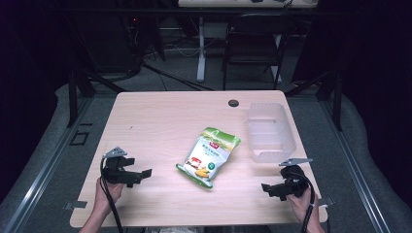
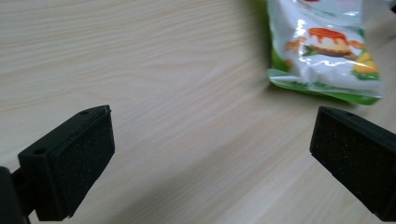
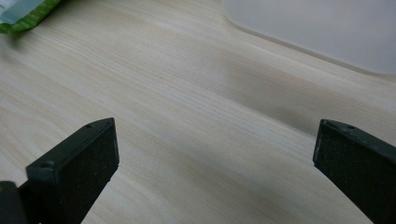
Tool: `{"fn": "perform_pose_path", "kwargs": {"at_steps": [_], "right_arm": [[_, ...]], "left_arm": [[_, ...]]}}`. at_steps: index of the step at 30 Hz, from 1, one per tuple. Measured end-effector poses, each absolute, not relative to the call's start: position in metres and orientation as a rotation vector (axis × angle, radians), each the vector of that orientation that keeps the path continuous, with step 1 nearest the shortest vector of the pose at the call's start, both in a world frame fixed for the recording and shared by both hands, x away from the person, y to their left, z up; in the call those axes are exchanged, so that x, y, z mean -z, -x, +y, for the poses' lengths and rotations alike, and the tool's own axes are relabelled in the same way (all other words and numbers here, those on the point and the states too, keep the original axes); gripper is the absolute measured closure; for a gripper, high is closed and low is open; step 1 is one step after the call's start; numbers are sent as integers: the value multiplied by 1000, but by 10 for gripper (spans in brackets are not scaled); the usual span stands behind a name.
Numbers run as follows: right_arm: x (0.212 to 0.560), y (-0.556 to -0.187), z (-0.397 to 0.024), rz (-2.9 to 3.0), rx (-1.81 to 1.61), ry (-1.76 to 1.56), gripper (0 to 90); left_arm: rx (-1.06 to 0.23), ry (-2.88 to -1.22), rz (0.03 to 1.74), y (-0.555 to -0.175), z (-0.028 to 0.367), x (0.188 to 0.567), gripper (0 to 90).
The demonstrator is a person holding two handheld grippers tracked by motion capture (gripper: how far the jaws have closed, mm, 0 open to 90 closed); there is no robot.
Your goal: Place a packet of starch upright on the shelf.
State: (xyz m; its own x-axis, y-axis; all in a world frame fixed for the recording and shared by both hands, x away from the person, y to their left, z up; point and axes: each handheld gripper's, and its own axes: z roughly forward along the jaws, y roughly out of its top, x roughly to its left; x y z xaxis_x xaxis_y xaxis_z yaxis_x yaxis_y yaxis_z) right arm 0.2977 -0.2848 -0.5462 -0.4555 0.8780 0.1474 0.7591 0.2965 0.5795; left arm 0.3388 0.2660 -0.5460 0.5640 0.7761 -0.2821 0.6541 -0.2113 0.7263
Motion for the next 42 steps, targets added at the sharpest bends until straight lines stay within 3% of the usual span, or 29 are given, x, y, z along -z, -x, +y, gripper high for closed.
{"fn": "perform_pose_path", "kwargs": {"at_steps": [42], "right_arm": [[530, -288, -234, 2435, -1141, -1513, 18]], "left_arm": [[-209, -1923, 1175, -341, 270, 545, 1]]}}
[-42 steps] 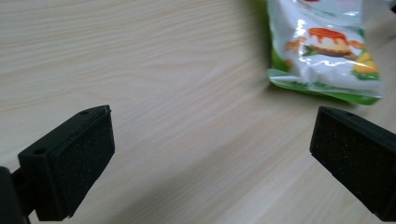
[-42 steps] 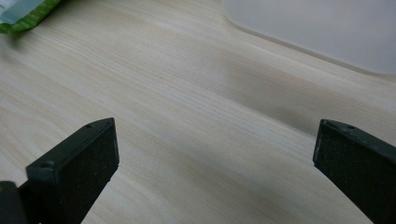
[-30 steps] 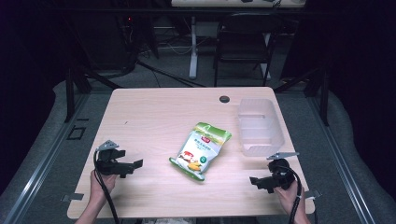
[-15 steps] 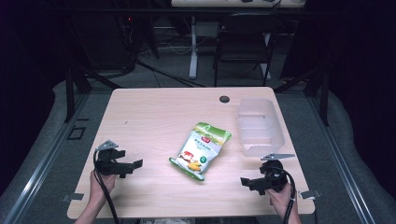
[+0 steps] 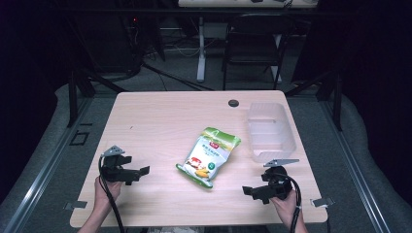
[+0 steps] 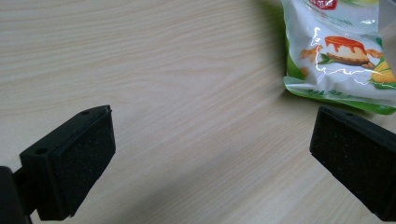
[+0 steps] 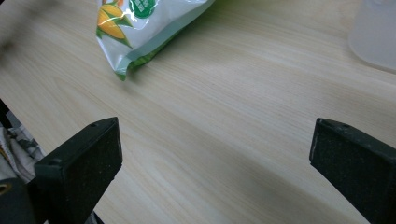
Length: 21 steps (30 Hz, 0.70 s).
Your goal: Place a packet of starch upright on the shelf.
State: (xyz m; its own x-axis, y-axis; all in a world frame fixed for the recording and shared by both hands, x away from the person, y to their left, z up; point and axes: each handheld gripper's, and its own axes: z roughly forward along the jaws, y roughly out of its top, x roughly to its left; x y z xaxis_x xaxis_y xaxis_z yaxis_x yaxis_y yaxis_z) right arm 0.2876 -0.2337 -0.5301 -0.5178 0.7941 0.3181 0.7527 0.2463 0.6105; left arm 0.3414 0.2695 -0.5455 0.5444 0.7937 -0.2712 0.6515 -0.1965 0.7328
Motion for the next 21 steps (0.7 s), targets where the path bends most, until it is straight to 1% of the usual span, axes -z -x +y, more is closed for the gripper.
{"fn": "perform_pose_path", "kwargs": {"at_steps": [11, 14, 21], "right_arm": [[527, -290, -213, 2482, -1124, -1448, 31], [525, -294, -199, 2493, -1119, -1420, 35], [527, -304, -185, 2487, -1140, -1435, 40]], "left_arm": [[-217, -1939, 1180, -341, 267, 545, 1], [-212, -1949, 1176, -341, 266, 545, 1], [-211, -1941, 1170, -341, 267, 545, 1]]}}
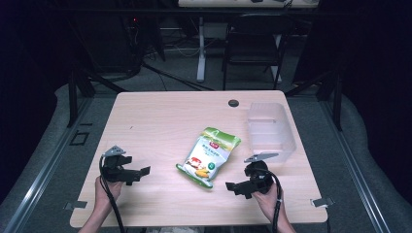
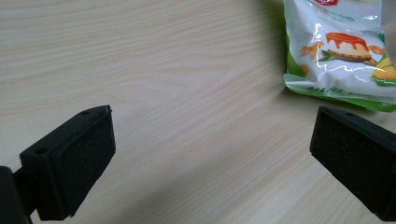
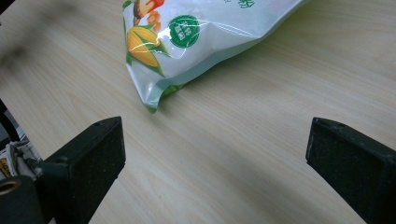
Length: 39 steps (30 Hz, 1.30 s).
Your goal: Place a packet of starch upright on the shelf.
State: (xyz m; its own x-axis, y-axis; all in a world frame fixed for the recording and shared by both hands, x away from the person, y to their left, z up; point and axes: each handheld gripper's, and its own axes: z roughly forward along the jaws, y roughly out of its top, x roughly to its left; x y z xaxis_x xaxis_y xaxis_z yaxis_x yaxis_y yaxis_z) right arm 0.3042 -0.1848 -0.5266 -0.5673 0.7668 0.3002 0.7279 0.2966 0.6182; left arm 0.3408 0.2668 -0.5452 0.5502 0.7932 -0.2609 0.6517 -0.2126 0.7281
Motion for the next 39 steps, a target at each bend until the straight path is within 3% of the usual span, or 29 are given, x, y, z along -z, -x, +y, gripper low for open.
{"fn": "perform_pose_path", "kwargs": {"at_steps": [17, 39], "right_arm": [[532, -340, -160, 2367, -1138, -1496, 71], [550, -377, -150, 2135, -1168, -1640, 193]], "left_arm": [[-214, -1935, 1170, -336, 270, 544, 1], [-200, -1940, 1144, -337, 266, 544, 1]]}}
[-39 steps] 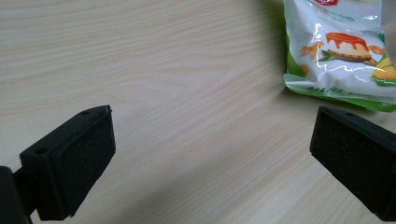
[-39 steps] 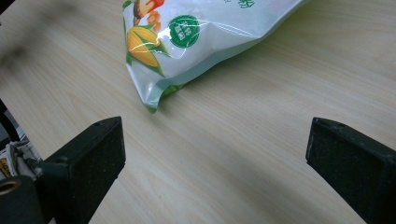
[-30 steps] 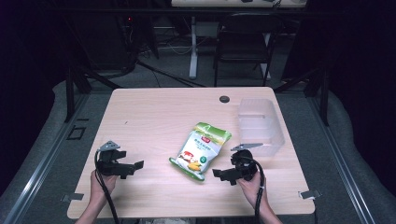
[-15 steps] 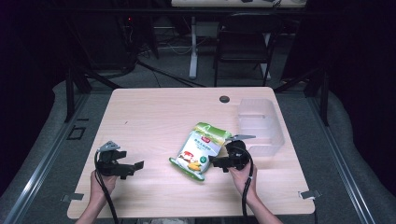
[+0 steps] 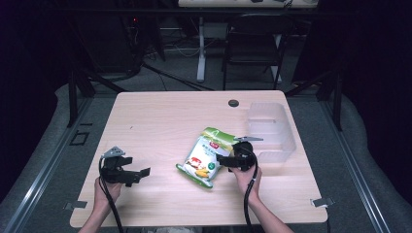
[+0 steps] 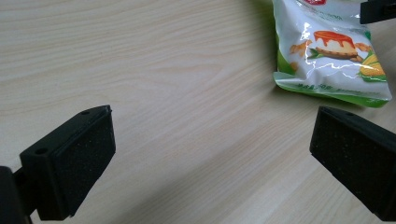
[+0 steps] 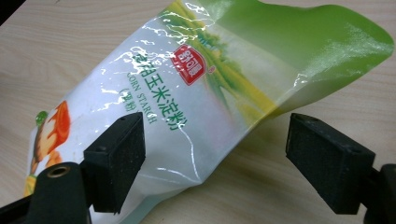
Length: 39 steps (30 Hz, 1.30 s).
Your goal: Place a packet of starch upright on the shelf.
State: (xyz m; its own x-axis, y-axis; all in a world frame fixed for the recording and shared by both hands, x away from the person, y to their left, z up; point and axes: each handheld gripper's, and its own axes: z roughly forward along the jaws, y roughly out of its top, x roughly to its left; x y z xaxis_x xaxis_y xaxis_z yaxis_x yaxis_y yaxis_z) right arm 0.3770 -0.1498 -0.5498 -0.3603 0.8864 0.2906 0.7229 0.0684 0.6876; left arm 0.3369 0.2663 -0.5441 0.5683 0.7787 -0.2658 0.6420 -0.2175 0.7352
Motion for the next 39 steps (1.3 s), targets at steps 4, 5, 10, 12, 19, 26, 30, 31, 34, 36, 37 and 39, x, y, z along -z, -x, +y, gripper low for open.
{"fn": "perform_pose_path", "kwargs": {"at_steps": [4, 5, 10, 12, 19, 26, 30, 31, 34, 36, 37, 39], "right_arm": [[553, -386, -151, 2146, -1178, -1637, 232], [554, -387, -151, 2142, -1181, -1645, 244], [558, -392, -149, 2174, -1221, -1643, 331], [558, -392, -150, 2181, -1250, -1638, 450], [556, -390, -151, 2228, -1311, -1594, 769], [551, -383, -148, 2275, -1283, -1516, 879], [547, -377, -146, 2301, -1253, -1453, 884], [546, -377, -146, 2308, -1256, -1446, 884], [544, -374, -147, 2311, -1274, -1429, 877], [542, -374, -147, 2304, -1299, -1428, 876], [541, -374, -148, 2311, -1300, -1428, 877], [539, -374, -147, 2312, -1303, -1414, 880]], "left_arm": [[-198, -1938, 1143, -337, 267, 544, 1], [-198, -1938, 1143, -337, 267, 544, 1], [-194, -1942, 1143, -337, 266, 544, 1], [-190, -1941, 1141, -338, 266, 545, 1], [-187, -1943, 1139, -338, 266, 544, 2], [-183, -1950, 1131, -339, 265, 544, 2], [-180, -1943, 1130, -339, 265, 544, 3], [-181, -1943, 1130, -339, 265, 543, 3], [-183, -1947, 1123, -339, 265, 543, 4], [-181, -1949, 1124, -339, 265, 543, 4], [-178, -1948, 1128, -338, 265, 543, 4], [-178, -1948, 1129, -338, 265, 543, 5]]}}
